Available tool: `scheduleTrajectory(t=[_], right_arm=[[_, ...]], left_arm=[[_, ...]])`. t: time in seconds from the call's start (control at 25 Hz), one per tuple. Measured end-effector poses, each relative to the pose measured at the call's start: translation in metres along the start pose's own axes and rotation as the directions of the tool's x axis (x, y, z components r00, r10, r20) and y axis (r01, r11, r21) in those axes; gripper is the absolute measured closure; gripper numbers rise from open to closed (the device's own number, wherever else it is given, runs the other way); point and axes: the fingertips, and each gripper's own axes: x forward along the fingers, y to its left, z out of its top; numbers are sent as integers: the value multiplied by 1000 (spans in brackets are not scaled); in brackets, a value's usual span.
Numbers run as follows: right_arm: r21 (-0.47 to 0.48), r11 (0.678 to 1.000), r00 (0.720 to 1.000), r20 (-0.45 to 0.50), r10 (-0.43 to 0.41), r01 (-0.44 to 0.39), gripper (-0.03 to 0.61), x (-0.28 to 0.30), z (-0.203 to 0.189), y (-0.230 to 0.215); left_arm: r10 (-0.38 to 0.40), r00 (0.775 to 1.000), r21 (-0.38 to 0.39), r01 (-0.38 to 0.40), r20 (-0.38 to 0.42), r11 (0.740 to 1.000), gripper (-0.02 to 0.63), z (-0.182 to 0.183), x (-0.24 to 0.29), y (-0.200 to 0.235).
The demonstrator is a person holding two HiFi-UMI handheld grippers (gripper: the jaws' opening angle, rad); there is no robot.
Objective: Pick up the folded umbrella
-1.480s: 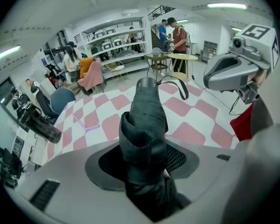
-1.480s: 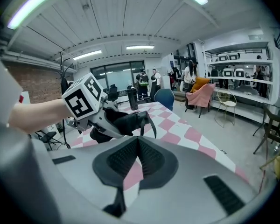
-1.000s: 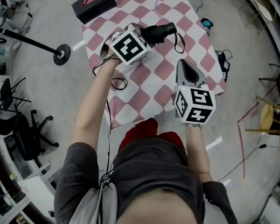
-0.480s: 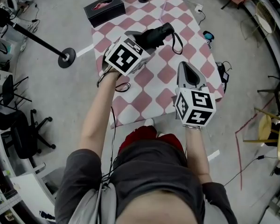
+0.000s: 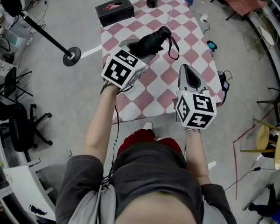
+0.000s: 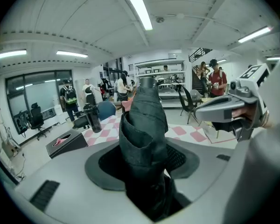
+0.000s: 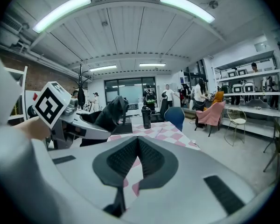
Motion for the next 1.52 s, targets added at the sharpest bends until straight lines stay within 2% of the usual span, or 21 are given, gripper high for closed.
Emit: scheduleTrajectory(t=[0.4, 0.72, 1.04, 1.52], right_arm=[[-10, 999, 999, 21, 38, -38, 560, -24, 1, 8], [-36, 996, 996, 52, 79, -77, 560, -46, 7, 5], [-102, 989, 990, 74, 117, -110, 561, -80, 8, 6], [-121, 980, 983, 73, 169, -160, 561, -122, -2, 9]], left_arm=[[87, 992, -82, -79, 91, 993, 388, 3, -39, -19], [176, 970, -192, -142, 169, 971, 388, 9, -66, -40], [239, 949, -270, -179, 207, 946, 388, 5, -88, -74], [306, 924, -330, -222, 230, 918, 388, -1, -116, -124]])
